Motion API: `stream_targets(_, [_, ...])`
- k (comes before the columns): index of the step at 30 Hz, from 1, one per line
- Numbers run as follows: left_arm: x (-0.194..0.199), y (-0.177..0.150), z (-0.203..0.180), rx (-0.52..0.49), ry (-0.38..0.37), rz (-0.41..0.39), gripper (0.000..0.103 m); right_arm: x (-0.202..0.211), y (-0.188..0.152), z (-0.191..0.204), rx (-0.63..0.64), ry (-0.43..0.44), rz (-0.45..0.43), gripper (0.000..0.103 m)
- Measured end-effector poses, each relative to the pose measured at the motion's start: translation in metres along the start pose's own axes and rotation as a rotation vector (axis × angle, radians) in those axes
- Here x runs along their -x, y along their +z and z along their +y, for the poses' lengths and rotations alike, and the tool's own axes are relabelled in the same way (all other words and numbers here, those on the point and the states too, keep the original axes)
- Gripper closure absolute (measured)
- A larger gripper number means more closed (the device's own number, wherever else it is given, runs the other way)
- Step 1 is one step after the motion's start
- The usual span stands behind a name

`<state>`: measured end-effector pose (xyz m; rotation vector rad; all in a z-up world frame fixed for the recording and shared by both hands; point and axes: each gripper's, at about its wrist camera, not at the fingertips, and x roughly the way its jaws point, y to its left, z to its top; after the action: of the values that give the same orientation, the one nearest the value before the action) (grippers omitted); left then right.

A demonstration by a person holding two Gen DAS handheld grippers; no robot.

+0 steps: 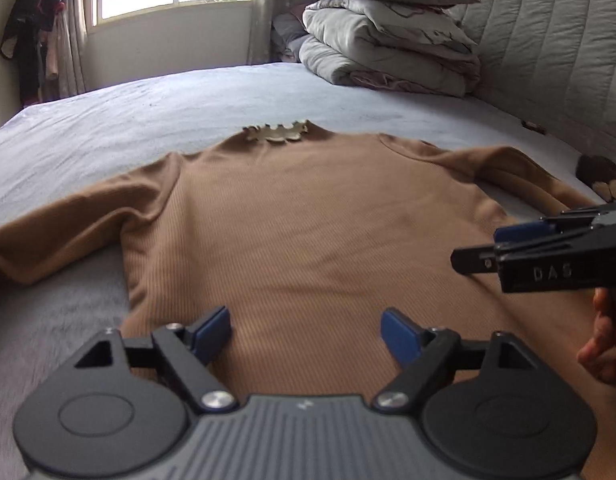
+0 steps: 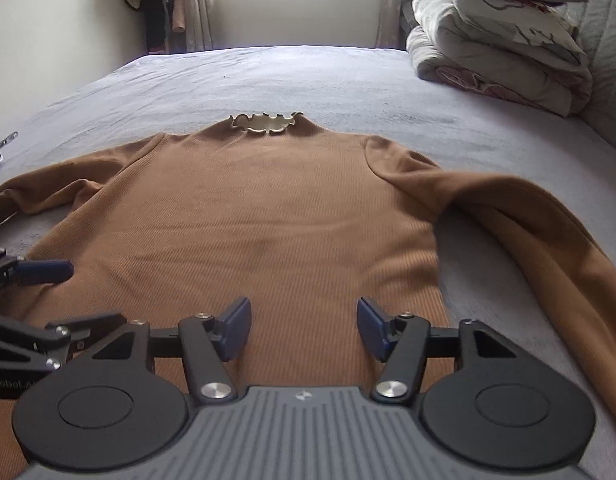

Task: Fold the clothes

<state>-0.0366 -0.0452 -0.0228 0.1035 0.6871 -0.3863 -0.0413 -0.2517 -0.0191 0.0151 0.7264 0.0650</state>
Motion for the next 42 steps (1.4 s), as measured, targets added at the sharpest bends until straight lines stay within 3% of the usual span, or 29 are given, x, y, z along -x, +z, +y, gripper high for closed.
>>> stream_targets(7, [0.038, -0.023, -0.004, 0.04, -0.022, 0.032, 0.013, 0.037, -0.038, -0.011, -0.035, -0.064, -0.01, 0.035])
stream_targets(12, [0.062, -0.046, 0.001, 0.098, -0.045, 0.005, 0.011, 0.052, -0.06, -0.017, -0.081, -0.072, -0.06, 0.032])
stream_targets(16, [0.076, -0.052, 0.004, 0.128, -0.045, 0.022, 0.011, 0.058, -0.062, -0.013, -0.09, -0.092, -0.044, 0.03])
stream_targets(22, [0.091, -0.058, 0.014, 0.136, -0.047, 0.075, 0.011, 0.066, -0.068, -0.02, -0.078, -0.054, -0.037, 0.03])
stream_targets(30, [0.093, -0.056, 0.028, 0.241, -0.079, 0.093, 0.011, 0.068, -0.072, -0.017, -0.053, -0.064, -0.036, 0.028])
stream_targets(42, [0.093, -0.053, 0.029, 0.269, -0.076, 0.107, 0.011, 0.066, -0.07, -0.012, -0.052, -0.085, -0.022, 0.025])
